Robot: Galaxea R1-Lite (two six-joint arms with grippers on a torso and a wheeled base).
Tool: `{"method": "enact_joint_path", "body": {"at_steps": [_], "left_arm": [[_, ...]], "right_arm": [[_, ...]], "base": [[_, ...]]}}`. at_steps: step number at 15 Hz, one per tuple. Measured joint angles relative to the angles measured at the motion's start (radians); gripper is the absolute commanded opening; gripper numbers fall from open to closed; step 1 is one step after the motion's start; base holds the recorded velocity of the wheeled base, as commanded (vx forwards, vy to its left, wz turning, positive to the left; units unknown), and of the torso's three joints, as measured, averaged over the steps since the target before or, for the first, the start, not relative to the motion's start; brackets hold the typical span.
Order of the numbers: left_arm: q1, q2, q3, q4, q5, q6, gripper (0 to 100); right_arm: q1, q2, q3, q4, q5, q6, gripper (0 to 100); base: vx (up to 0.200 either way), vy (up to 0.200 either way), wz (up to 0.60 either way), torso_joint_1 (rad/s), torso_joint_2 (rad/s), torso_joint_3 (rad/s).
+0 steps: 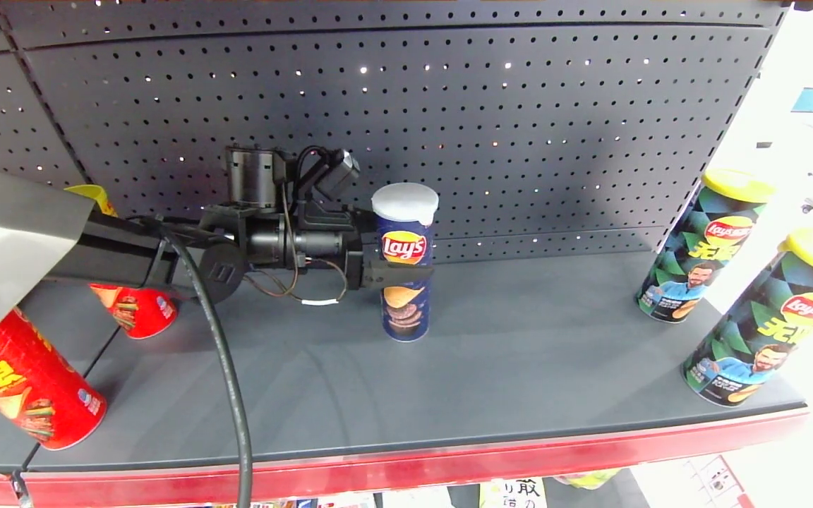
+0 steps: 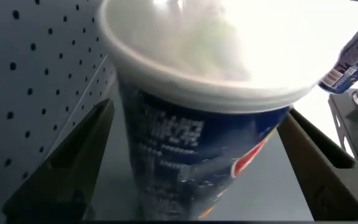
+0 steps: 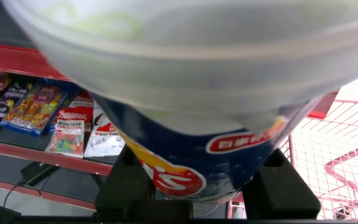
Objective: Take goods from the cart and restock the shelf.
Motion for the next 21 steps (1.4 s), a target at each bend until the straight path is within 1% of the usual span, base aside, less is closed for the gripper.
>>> {"method": "enact_joint_path", "body": {"at_steps": [1, 2, 6, 10, 12, 15, 18, 21], "left_arm": [[-0.006, 0.004, -0.004, 0.001, 0.000, 0.000, 100], [-0.008, 0.008, -0.009, 0.000, 0.000, -0.001, 0], [-0.013, 0.020, -0.022, 0.000, 0.000, -0.007, 0], [-0.013, 0.011, 0.001, -0.001, -0.001, -0.008, 0], [-0.012, -0.017, 0.056, -0.005, -0.001, -0.007, 0], [-0.010, -0.104, 0.184, -0.002, -0.003, -0.006, 0], [-0.010, -0.196, 0.288, 0.002, -0.003, -0.008, 0], [-0.017, -0.251, 0.346, -0.001, -0.003, -0.007, 0]], "right_arm": [[0.000, 0.000, 0.000, 0.000, 0.000, 0.000, 0], [0.000, 0.000, 0.000, 0.000, 0.000, 0.000, 0], [-0.001, 0.000, 0.000, 0.000, -0.001, 0.000, 0], [0.000, 0.000, 0.000, 0.000, -0.001, -0.001, 0], [0.000, 0.000, 0.000, 0.000, 0.000, -0.001, 0], [0.000, 0.000, 0.000, 0.000, 0.000, -0.003, 0], [0.000, 0.000, 0.000, 0.000, 0.001, -0.004, 0], [0.000, 0.000, 0.000, 0.000, 0.001, -0.005, 0]], "base": [[0.000, 0.000, 0.00, 0.000, 0.00, 0.000], [0.000, 0.000, 0.00, 0.000, 0.00, 0.000], [0.000, 0.000, 0.00, 0.000, 0.00, 0.000], [0.000, 0.000, 0.00, 0.000, 0.00, 0.000], [0.000, 0.000, 0.00, 0.000, 0.00, 0.000], [0.000, 0.000, 0.00, 0.000, 0.00, 0.000], [0.000, 0.000, 0.00, 0.000, 0.00, 0.000], [0.000, 0.000, 0.00, 0.000, 0.00, 0.000]]}}
